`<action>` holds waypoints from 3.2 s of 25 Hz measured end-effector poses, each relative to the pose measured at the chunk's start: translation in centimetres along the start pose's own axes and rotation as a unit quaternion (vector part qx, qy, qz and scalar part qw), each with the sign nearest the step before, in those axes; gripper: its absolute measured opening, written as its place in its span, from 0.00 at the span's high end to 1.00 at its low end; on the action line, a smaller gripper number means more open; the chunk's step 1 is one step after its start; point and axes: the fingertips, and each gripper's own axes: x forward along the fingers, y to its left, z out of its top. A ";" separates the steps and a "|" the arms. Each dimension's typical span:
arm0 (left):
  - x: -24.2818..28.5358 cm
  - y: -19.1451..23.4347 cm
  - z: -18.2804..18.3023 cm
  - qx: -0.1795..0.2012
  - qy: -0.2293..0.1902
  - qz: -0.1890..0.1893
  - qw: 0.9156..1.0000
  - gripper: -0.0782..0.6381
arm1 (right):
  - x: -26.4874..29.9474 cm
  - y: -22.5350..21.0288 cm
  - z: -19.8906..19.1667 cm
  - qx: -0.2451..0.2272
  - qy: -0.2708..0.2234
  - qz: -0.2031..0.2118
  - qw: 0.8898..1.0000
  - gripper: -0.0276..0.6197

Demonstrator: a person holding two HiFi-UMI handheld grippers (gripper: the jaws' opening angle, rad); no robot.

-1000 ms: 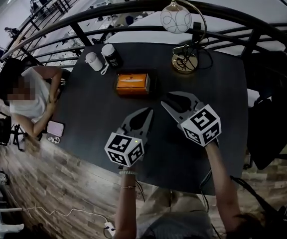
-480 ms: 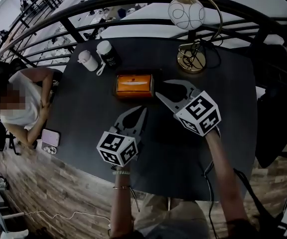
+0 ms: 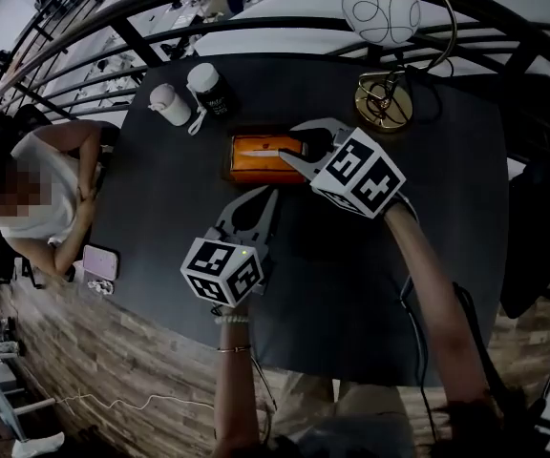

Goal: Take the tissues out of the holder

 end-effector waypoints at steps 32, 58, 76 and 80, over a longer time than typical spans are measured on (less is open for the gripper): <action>-0.3 3.8 0.0 -0.014 0.009 0.000 1.000 0.88 | 10.9 0.3 -5.7 -0.097 0.244 0.078 0.962 0.81; -1.6 2.4 1.5 -0.010 -0.010 -0.004 1.000 0.88 | 5.9 -0.7 1.0 -0.064 0.101 0.009 0.993 0.94; -4.2 -3.6 3.6 0.016 -0.043 -0.019 0.999 0.88 | -6.3 0.6 5.7 -0.070 0.020 -0.053 0.996 0.94; -4.5 -4.9 3.2 0.015 -0.046 -0.012 0.999 0.88 | -8.0 1.2 5.2 -0.069 0.013 -0.051 0.996 0.94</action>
